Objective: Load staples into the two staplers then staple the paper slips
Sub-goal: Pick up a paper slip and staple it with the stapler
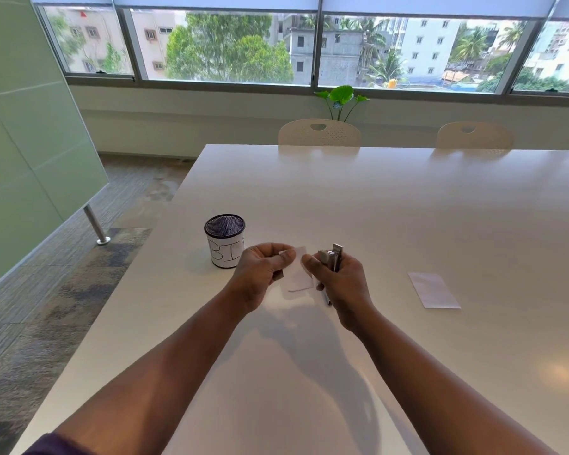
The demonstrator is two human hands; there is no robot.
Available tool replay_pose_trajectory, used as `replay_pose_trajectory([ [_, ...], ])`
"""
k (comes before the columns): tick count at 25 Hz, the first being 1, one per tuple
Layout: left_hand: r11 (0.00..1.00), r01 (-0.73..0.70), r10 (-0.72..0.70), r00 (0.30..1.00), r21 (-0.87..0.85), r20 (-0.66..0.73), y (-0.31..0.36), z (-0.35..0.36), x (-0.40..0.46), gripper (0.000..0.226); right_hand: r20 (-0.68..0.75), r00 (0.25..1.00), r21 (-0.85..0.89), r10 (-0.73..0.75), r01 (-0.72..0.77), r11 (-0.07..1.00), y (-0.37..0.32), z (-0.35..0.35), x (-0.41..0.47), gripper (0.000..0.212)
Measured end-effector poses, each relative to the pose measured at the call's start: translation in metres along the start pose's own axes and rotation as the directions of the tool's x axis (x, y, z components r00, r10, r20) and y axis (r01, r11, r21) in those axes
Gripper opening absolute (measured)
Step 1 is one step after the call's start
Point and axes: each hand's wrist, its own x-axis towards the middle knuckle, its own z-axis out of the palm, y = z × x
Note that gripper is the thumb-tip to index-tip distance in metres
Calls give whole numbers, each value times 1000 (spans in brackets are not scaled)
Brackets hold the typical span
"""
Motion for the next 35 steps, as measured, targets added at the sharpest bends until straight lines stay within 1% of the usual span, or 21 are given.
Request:
replay_pose_trajectory([
  [2,1000,14,-14,1000,-3,11,-2,1,-1,10,4,999,25,37,-37,999,-2,2,1,17],
  [5,1000,14,-14,1000,-2,17,-4,3,-4,14,23,997,76,78,-79,994,1,2,1,27],
  [7,1000,14,-13,1000,-22,24,-5,5,-6,17,14,997,106,77,-78,991,2,2,0,23],
  [9,1000,17,-17,999,-4,49,-4,6,-7,12,8,998,125,55,-55,991,3,3,0,16],
  [11,998,28,-35,994,64,101,-1,6,-9,5,34,999,106,24,-27,994,1,3,-1,19],
  [13,993,49,-65,987,107,144,2,5,-10,9,72,997,63,0,-4,998,0,2,-2,21],
  [14,992,61,-77,987,111,144,3,5,-10,9,88,996,38,-9,5,999,-1,1,-2,22],
  [16,991,63,-77,990,116,120,5,5,-9,7,116,993,-11,-32,34,999,-1,1,-1,22],
  [18,988,12,-25,996,156,81,4,8,-9,2,120,992,-62,-41,49,997,0,1,-2,20],
  [20,984,-44,37,999,172,40,2,10,-8,9,130,991,-116,-34,49,992,2,1,-2,20],
  [22,987,-48,51,999,156,-12,2,11,-7,18,151,988,-164,-27,52,985,4,1,-3,25],
  [24,990,-15,28,996,139,-89,0,9,-5,19,163,987,-197,-18,50,979,7,-1,-3,25],
  [27,994,35,-18,987,102,-160,-2,7,-2,12,180,984,-198,-4,40,979,9,-3,-2,19],
  [31,998,65,-61,982,19,-179,-5,7,1,7,170,985,-204,-12,47,978,12,-7,0,21],
  [33,997,67,-61,982,25,-177,-8,5,1,10,177,984,-207,-12,49,977,14,-9,2,21],
  [35,994,73,-60,985,79,-163,-9,2,0,12,165,986,-208,-2,37,977,17,-11,3,20],
])
